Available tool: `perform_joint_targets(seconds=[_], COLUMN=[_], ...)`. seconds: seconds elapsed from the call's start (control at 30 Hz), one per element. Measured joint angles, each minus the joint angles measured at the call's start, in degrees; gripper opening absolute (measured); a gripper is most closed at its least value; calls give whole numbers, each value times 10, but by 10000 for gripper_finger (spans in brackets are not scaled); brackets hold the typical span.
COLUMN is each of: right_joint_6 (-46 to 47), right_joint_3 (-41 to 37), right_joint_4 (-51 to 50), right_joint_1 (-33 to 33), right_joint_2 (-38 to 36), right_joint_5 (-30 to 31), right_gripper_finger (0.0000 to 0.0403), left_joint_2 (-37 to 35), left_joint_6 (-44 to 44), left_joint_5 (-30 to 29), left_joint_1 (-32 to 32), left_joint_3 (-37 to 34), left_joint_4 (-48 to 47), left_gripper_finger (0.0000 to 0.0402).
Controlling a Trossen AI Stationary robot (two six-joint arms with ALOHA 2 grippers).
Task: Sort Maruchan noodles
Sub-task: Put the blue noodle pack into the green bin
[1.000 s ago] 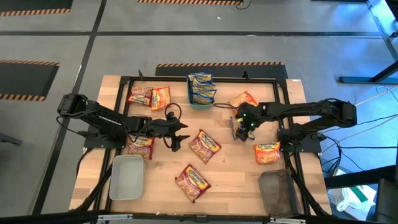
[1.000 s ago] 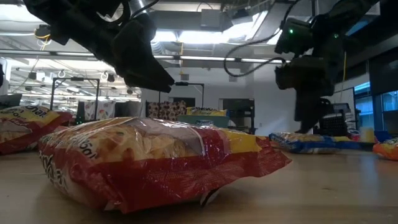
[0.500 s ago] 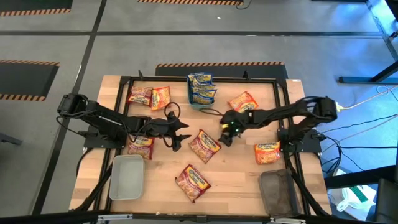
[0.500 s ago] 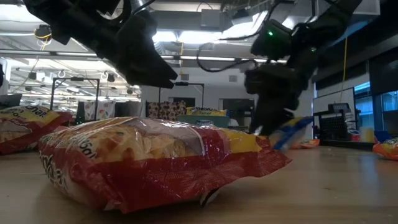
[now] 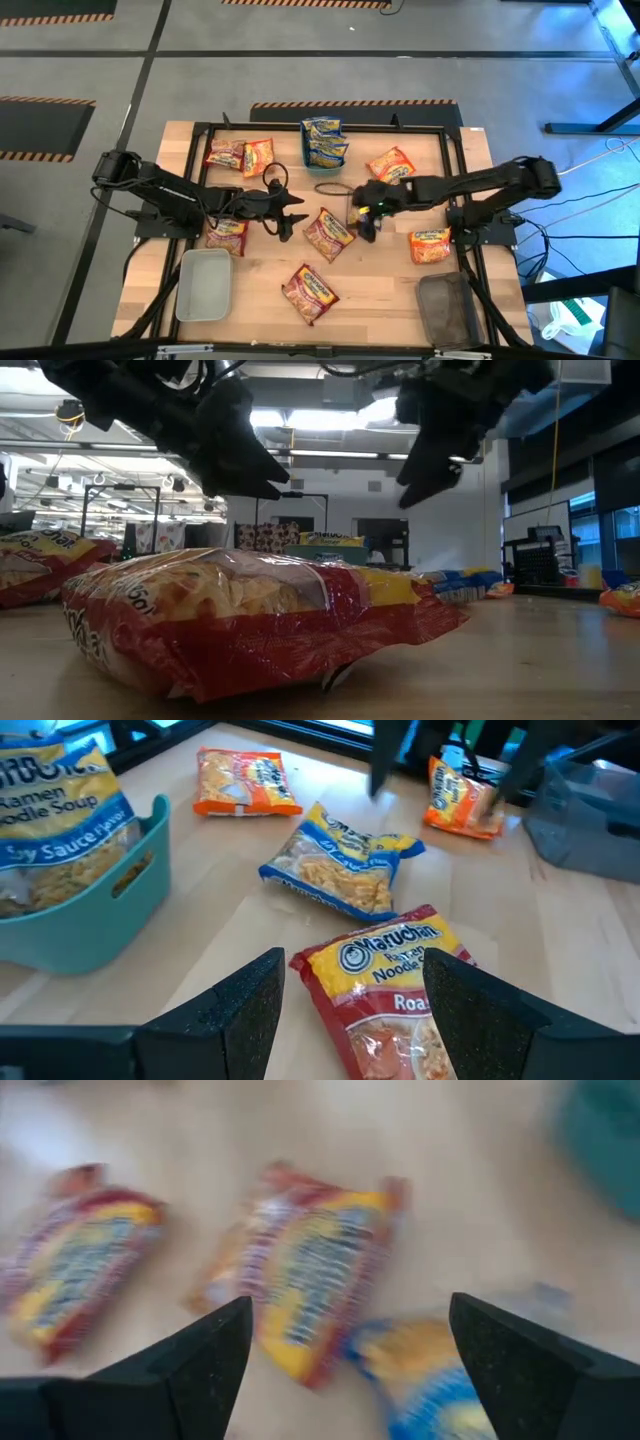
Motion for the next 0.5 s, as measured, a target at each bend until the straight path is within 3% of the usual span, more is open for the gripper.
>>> perform_joint_targets(seconds=[0.17,0.5], right_joint_6=[80,294], right_joint_3=[-75,-291], right_joint_4=[-22,44], right_joint_1=[-6,-42], right_joint_2=[-96,-236], right_joint_5=[56,9], right_gripper_finger=[325,325], left_joint_2=[61,263], left_joint_6=[26,121], left_joint_5=[30,140], left_joint_1=[16,64], left_joint_3=[52,279], left_joint_4=[0,-143], left_gripper_finger=[232,232])
